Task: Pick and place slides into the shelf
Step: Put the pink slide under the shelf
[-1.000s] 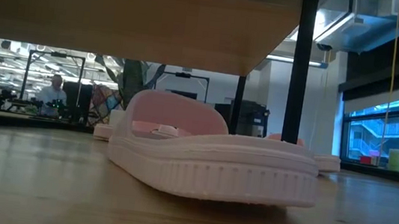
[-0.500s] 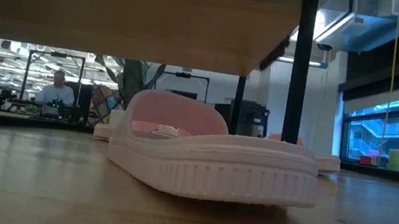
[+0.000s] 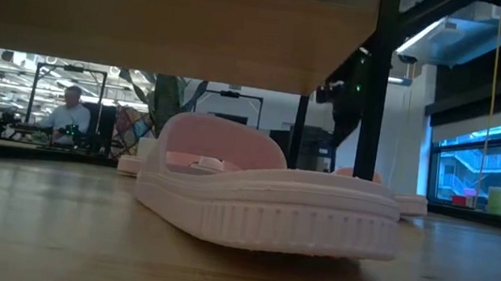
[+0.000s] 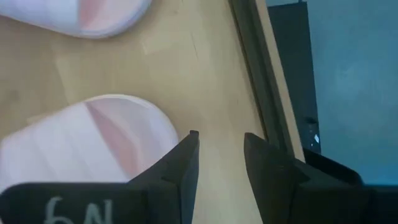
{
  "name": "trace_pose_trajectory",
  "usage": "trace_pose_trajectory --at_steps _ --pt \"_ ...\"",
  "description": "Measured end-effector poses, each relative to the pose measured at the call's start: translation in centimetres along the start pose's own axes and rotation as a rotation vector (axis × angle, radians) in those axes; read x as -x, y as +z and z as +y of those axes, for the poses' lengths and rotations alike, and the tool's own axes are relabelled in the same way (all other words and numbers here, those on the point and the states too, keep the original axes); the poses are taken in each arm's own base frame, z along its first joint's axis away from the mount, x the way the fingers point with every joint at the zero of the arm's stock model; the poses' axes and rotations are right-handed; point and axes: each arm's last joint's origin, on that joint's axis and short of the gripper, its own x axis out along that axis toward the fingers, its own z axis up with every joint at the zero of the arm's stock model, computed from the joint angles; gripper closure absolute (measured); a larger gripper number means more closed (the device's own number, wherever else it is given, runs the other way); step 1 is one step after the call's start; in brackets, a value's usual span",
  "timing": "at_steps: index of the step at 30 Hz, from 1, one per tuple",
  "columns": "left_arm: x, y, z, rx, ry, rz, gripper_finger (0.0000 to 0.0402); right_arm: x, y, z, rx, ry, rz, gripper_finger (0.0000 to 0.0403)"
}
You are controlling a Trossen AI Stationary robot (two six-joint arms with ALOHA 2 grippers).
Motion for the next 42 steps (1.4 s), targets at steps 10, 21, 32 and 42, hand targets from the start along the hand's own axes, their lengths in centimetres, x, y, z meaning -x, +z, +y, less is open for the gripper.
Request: trace_pose_trajectory --at_steps 10,21,32,42 --pt "0.0 0.0 0.0 0.000 0.000 0.001 0.0201 -3.0 -2.2 1.1 -0.037 0.119 0.039 0.0278" --pt "0.0 0.0 0.0 0.002 0.000 0.004 0.0201 -3.3 -2.5 2.0 -0.092 0.327 -0.031 0.0316" --pt "0.0 0.0 0.0 0.028 0.000 0.005 0.0201 -3.3 -2.3 1.7 -0.089 0.274 -0.039 0.0333" --pt "0.0 -0.1 0.0 0.027 0.000 0.006 0.0201 -3.3 -2.2 1.6 -0.083 0.265 -0.045 0.0245"
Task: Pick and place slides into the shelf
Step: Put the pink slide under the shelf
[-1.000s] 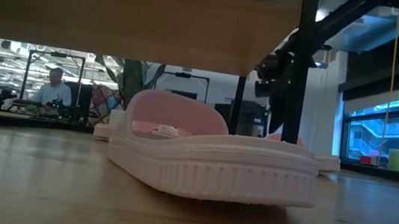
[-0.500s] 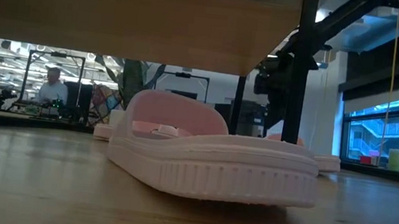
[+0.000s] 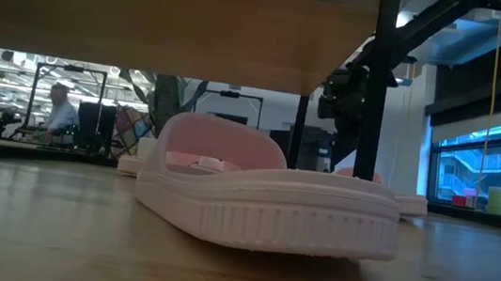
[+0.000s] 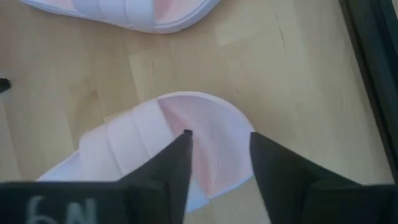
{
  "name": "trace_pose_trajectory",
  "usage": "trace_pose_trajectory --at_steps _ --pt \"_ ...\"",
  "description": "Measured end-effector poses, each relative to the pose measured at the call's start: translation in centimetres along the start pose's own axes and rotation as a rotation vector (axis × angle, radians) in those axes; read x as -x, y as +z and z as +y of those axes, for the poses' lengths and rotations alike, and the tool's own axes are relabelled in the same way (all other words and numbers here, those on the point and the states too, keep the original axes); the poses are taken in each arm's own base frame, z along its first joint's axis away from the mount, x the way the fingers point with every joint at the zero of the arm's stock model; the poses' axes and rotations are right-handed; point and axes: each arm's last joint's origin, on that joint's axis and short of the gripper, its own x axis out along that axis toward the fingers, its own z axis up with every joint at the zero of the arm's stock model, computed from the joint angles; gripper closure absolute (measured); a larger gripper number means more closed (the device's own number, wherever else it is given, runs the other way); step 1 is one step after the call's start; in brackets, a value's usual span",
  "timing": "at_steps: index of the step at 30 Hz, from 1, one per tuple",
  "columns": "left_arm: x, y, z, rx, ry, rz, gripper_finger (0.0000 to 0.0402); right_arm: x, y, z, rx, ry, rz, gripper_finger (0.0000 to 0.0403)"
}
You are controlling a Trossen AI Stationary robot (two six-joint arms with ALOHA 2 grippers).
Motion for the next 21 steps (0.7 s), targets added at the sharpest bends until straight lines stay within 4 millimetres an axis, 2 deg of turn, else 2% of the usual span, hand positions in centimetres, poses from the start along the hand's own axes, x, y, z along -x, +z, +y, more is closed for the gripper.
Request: trace_pose_trajectory --at_steps 4,8,15,21 --pt "0.0 -0.1 0.0 0.003 0.002 0.007 0.0201 0.0 0.0 0.0 -0.002 0.002 0.004 0.0198" --pt "0.0 -0.3 0.1 0.041 0.008 0.034 0.0201 0.0 -0.7 0.3 -0.050 0.019 0.073 0.0173" --pt "0.0 -0.4 0.1 0.070 0.011 0.043 0.0201 0.2 -1.0 0.7 -0.084 0.140 0.058 0.0167" --pt "0.0 -0.4 0.1 0.080 0.011 0.042 0.0201 -0.6 -0.8 -0.1 -0.118 0.144 0.026 0.0166"
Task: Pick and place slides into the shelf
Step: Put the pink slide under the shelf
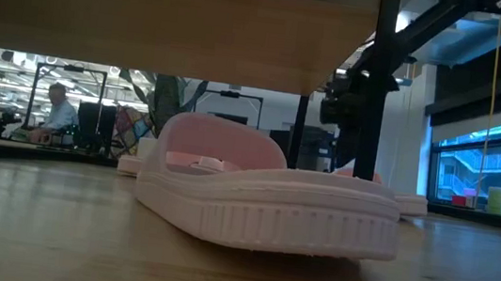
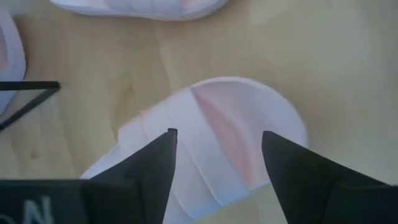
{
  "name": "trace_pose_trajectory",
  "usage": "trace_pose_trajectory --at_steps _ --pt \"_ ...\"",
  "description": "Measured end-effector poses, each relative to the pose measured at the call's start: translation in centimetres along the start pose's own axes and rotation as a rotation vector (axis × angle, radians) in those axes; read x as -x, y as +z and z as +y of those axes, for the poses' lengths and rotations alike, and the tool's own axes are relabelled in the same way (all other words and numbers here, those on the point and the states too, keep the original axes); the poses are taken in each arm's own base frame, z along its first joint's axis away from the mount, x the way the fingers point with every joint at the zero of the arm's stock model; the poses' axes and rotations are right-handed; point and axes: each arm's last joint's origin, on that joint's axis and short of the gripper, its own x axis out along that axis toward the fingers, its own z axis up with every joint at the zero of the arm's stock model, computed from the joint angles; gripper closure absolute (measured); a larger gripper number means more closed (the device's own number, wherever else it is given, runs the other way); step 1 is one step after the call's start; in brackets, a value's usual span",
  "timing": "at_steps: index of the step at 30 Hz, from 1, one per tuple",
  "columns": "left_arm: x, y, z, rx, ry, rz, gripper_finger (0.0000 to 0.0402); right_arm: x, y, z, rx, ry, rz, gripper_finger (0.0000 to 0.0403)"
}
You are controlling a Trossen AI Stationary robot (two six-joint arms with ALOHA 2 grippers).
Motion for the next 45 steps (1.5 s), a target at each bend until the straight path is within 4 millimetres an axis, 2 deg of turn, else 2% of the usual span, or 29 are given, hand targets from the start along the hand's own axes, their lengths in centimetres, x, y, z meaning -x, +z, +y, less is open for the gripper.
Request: trace_pose_trajectory --at_steps 7,11,21,31,42,45 --pt "0.0 0.0 0.0 0.043 -0.005 0.001 0.0201 -2.5 -0.4 -1.2 -0.044 0.087 0.051 0.0166" --pt "0.0 0.0 0.0 0.054 -0.007 0.002 0.0201 -2.5 -0.6 -0.9 -0.061 0.141 0.060 0.0166" --pt "0.0 0.0 0.0 0.067 -0.007 0.002 0.0201 -2.6 -0.5 -1.2 -0.020 0.127 0.044 0.0166" --pt "0.0 0.0 -0.2 0.067 -0.061 0.020 0.0201 -4.4 -1.7 -1.6 -0.091 0.202 0.168 0.0166" --pt "0.0 -0.1 -0.2 0.067 -0.061 0.021 0.0201 -4.5 -1.3 -1.9 -0.063 0.157 0.141 0.0167" --pt "0.0 -0.1 -0.2 0.067 -0.061 0.021 0.0201 -4.4 -1.5 -1.7 -0.075 0.168 0.163 0.0179"
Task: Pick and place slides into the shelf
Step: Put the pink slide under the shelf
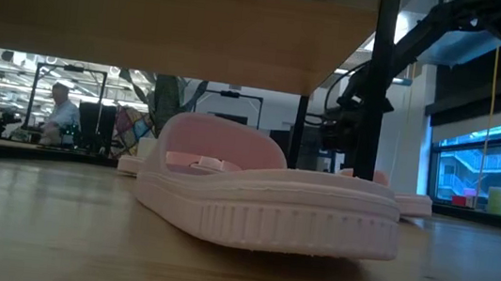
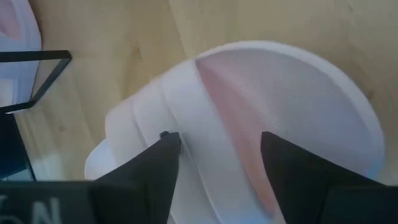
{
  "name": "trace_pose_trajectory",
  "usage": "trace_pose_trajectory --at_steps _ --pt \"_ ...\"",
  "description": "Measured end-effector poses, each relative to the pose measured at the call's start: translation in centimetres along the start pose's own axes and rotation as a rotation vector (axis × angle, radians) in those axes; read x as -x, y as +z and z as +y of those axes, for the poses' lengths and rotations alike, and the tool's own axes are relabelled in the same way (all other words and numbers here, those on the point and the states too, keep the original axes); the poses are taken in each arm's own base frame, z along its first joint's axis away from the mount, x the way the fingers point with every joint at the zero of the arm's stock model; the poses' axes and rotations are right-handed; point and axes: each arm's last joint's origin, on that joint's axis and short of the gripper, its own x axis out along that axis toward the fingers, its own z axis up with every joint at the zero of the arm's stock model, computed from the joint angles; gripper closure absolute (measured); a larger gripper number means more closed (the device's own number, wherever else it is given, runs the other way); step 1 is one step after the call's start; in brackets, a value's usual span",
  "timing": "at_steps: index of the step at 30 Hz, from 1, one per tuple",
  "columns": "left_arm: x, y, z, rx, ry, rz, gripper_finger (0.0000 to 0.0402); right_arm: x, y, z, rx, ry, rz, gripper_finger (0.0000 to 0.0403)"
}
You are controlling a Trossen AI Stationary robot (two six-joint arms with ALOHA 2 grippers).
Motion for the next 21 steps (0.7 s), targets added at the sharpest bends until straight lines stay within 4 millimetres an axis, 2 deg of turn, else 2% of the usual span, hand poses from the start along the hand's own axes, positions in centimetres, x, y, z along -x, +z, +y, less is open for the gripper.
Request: trace_pose_trajectory --at_steps 5,14,21 --pt "0.00 0.00 0.00 0.000 0.000 0.000 0.0201 0.00 -0.27 0.15 -0.015 0.013 0.024 0.0236" --pt "0.00 0.00 0.01 0.000 0.001 0.000 0.0201 0.01 -0.43 0.21 -0.025 0.018 0.040 0.0386" --pt "0.00 0.00 0.01 0.000 0.001 0.000 0.0201 0.30 -0.72 0.60 -0.079 0.040 0.082 0.0396"
